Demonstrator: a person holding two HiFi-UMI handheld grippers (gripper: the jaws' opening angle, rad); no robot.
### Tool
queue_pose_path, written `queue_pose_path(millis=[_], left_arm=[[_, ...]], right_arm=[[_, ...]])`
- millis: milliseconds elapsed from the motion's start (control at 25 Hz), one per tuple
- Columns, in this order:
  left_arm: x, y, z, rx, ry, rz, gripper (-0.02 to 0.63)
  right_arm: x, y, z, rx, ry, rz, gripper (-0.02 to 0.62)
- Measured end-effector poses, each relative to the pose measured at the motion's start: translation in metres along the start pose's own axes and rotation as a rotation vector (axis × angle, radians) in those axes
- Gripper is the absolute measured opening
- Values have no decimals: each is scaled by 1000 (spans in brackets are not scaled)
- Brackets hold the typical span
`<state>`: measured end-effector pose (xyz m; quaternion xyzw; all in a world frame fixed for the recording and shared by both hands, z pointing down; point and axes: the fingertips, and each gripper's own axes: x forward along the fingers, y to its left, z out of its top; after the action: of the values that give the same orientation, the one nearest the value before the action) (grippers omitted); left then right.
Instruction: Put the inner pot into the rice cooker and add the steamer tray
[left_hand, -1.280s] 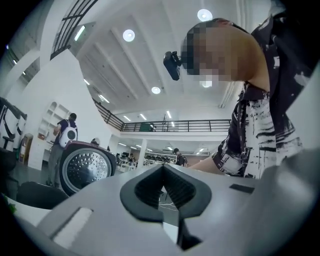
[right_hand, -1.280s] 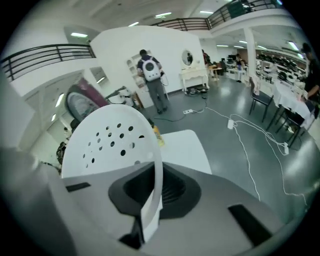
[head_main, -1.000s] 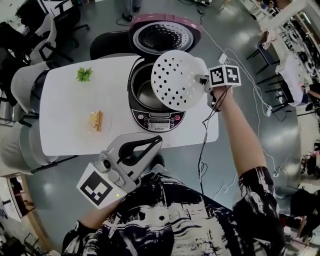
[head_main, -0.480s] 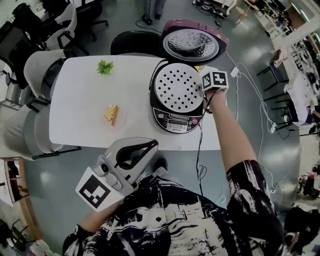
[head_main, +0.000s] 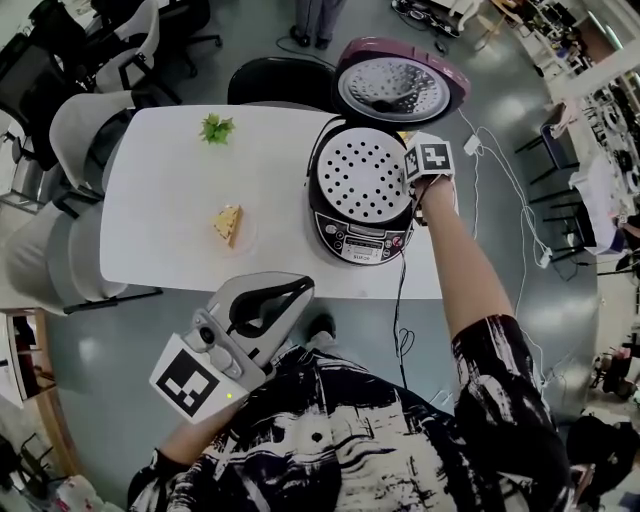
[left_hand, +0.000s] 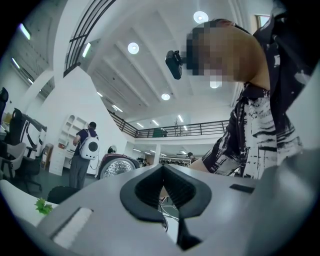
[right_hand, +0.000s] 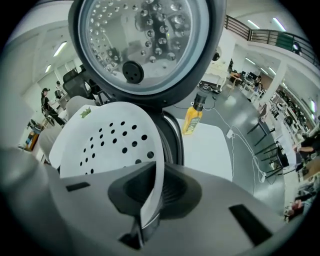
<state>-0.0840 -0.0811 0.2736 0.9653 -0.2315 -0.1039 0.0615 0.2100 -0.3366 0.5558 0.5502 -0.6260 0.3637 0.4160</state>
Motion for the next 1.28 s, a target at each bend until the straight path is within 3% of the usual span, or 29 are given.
queue_pose_path(millis=[200,400,920,1000,1120,1280], left_arm=[[1,1,2,-3,-10,-5,5],[2,0,3,-2,-14,-24,5],[28,-17,7,-2,-16,-103,5],[34,-21,7,1,-15,-118,5],[44,-26,5,11,3,-136,5],[58,-28,5,30,41,-148,5]], right_arm=[[-3,0,-1,-39,21,-17,17],[-5,11,-6,-39,18,58,103],[-47,-3,0,-53,-78,90,107],[-62,-1,7,-43,-148,119,107],[-111,8,19,-11,-343,220,83],[-240,25,12,-2,-793,379,69]])
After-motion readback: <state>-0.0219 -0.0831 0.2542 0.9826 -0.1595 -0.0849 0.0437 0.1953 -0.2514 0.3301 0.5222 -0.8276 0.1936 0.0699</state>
